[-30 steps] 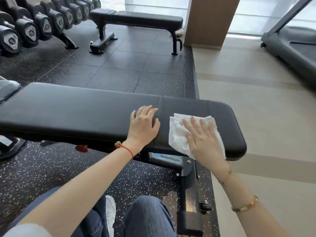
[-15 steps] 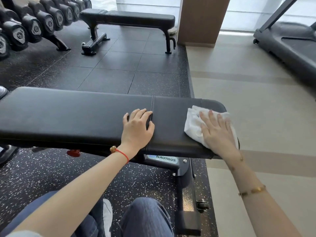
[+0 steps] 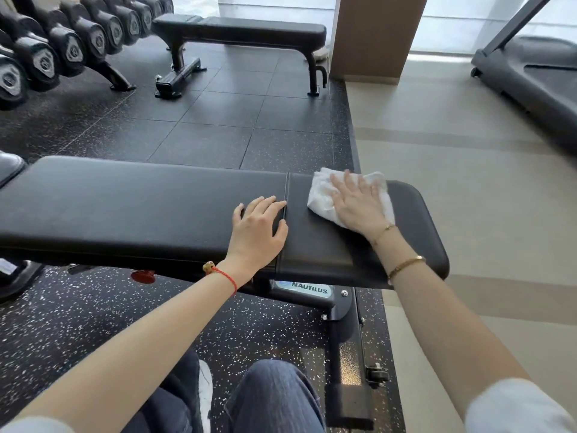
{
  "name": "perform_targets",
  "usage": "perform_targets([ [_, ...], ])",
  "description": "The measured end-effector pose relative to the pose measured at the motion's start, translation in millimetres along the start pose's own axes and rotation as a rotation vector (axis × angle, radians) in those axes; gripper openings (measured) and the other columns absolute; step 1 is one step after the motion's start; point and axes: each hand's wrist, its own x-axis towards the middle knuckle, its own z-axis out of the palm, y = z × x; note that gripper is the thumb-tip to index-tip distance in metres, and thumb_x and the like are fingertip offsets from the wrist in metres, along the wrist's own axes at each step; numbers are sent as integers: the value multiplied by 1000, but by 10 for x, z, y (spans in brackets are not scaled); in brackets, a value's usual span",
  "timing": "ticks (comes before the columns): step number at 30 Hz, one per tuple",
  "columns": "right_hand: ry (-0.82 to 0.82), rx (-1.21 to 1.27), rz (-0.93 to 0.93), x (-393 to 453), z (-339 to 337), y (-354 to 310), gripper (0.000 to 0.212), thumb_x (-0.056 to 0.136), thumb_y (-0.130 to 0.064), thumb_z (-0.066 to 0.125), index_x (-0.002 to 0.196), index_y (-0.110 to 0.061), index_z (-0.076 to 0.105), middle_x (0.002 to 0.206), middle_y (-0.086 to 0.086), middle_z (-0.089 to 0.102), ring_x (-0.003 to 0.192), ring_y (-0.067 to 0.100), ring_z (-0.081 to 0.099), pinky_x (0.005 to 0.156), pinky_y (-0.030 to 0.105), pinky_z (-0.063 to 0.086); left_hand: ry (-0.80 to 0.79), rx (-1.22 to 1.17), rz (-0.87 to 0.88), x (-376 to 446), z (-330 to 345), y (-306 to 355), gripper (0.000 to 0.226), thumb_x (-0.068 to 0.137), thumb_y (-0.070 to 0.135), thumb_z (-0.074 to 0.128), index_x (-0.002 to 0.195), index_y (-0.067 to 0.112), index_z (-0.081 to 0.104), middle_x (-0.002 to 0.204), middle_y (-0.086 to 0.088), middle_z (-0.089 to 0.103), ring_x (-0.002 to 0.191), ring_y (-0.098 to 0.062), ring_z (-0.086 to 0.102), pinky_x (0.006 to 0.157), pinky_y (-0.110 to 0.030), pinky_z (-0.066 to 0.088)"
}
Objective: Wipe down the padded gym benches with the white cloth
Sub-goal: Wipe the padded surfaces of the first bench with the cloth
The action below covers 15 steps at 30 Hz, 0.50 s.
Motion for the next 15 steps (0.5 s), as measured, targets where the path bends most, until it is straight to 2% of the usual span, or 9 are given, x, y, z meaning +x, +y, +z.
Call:
perform_targets([
  [3, 39, -58, -247, -393, 133, -384, 52, 107, -33, 18, 158, -26, 9, 166, 7, 7, 151, 33, 8, 119, 51, 0, 34, -21, 11, -1, -79, -113, 38, 95, 25, 51, 132, 19, 58, 141, -2, 54, 136, -18, 44, 118, -46, 25],
  [6, 10, 80, -366, -768, 198, -462, 51, 107, -39, 18, 157, -37, 10, 166, -6, 2, 153, 21, -3, 118, 35, -16, 67, 50, -20, 2, -219, -365, 35, 94, 23, 51, 128, 20, 60, 132, 1, 61, 129, -18, 50, 115, -46, 29],
  [8, 7, 77, -349, -742, 182, -349, 50, 107, -40, 15, 157, -41, 8, 166, -9, 0, 153, 18, -6, 118, 33, -18, 86, 105, -34, 0, -328, -576, 34, 93, 20, 53, 127, 18, 61, 129, 0, 63, 126, -20, 52, 113, -45, 31],
  [11, 1, -10, -202, -323, 131, -229, 51, 107, -36, 14, 158, -36, 7, 167, -3, 0, 153, 24, -3, 122, 43, -7, 143, 178, -75, -26, -474, -883, 34, 90, 15, 57, 123, 16, 64, 128, -3, 63, 126, -24, 53, 109, -45, 33],
  [15, -32, 21, -95, 235, 81, -618, 51, 108, -34, 16, 158, -31, 11, 167, 2, 3, 153, 30, -1, 121, 49, -2, 167, 217, -148, -70, -607, -1173, 37, 89, 16, 58, 126, 15, 62, 132, -7, 60, 129, -27, 48, 110, -47, 31],
])
